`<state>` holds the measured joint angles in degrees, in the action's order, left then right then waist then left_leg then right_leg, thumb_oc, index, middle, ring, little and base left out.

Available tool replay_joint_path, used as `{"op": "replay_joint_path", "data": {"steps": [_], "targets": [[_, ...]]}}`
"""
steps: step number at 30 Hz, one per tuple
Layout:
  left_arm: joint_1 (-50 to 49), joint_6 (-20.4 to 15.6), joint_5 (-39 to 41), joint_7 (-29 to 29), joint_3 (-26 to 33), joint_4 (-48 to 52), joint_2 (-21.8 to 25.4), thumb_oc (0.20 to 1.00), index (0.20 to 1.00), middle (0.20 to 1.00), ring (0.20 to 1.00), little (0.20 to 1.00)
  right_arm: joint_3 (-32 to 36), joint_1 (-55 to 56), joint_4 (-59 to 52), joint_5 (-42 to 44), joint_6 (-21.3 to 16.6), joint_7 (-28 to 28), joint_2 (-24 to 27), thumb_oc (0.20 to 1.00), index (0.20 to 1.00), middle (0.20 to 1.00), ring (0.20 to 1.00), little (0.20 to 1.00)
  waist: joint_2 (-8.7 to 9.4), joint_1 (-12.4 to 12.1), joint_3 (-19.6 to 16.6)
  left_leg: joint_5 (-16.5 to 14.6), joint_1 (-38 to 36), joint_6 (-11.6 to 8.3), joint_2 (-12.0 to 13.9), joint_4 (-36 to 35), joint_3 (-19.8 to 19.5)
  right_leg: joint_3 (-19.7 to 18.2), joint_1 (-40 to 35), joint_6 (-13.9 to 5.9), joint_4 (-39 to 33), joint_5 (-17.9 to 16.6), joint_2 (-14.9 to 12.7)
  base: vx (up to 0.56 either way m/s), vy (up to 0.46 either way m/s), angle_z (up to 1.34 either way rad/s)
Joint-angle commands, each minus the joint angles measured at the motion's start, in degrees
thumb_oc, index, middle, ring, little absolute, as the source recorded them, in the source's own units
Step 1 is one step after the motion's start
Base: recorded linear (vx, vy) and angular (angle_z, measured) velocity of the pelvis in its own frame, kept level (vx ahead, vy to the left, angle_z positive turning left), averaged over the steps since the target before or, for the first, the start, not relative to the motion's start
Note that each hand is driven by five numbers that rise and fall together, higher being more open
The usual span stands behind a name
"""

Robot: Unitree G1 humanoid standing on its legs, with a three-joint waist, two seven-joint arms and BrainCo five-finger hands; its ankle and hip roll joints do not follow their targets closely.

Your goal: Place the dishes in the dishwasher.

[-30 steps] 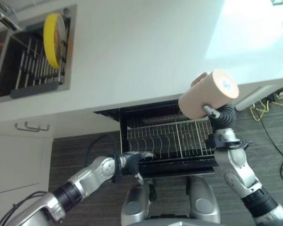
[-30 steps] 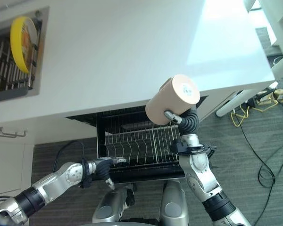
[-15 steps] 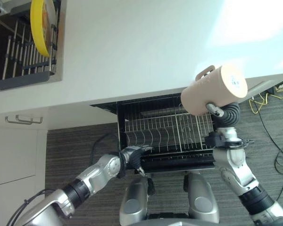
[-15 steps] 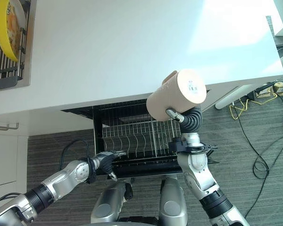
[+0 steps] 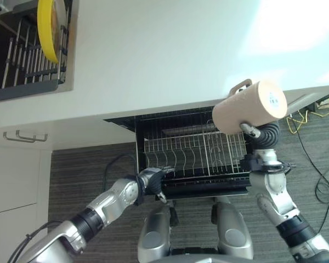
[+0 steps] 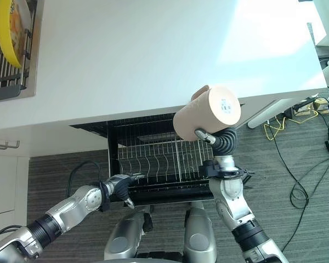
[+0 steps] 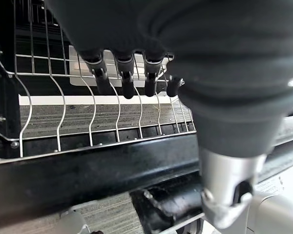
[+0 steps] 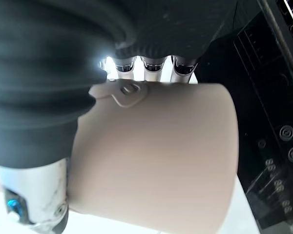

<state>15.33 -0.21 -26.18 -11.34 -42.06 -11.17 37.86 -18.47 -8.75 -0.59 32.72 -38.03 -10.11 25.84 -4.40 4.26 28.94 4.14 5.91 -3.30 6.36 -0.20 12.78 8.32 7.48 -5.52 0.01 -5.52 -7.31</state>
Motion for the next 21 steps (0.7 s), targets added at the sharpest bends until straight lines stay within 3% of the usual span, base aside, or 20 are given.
{"op": "replay_joint_path", "data": {"steps": [1,10,18,21], "targets": [[-4.17,-2.03,-1.86,1.77,1.46,1.99,3.24,1.0,1.0,1.0,1.0,1.0,2.67,6.3,-1.02,0.39,-1.07,-1.64,0.77,0.2,0.2,0.2,0.2,0.2,2.84,0.21,-3.45,-4.36,4.0,-4.33,6.9,5.99,-2.96,0.96,2.33,-9.45,2.86,0.73,-12.59,-0.08,0.018,-0.2],[-6.6,-3.21,-2.75,3.0,3.84,1.37,4.68,1.0,1.0,1.0,1.0,1.0,6.8,13.0,-1.52,-1.42,-4.07,-1.68,3.14,0.2,0.2,0.2,0.2,0.2,4.43,2.81,-3.37,-7.11,3.59,-3.4,6.26,9.58,-2.23,-1.62,2.29,-9.33,3.45,1.02,-12.28,-0.06,-0.001,-0.11],[-7.47,-3.46,-2.45,2.06,4.27,1.7,4.92,1.0,1.0,1.0,1.0,1.0,5.26,14.65,0.85,3.39,-0.57,4.7,2.58,0.2,0.2,0.2,0.2,0.2,4.3,3.23,-4.65,-9.04,1.55,-2.93,6.19,11.41,-1.99,-2.74,-0.09,-9.48,2.64,1.11,-12.21,0.04,0.012,-0.12],[-5.38,-3.28,-2.6,1.21,2.65,0.65,4.02,1.0,1.0,1.0,1.0,1.0,1.29,11.04,3.5,-0.3,0.91,3.09,1.95,0.2,0.2,0.2,0.2,0.2,4.02,2.19,-4.62,-8.93,1.41,-3.01,6.07,11.55,-2.73,-2.04,-0.65,-9.48,2.81,1.4,-12.34,0.04,-0.013,-0.02]]}}
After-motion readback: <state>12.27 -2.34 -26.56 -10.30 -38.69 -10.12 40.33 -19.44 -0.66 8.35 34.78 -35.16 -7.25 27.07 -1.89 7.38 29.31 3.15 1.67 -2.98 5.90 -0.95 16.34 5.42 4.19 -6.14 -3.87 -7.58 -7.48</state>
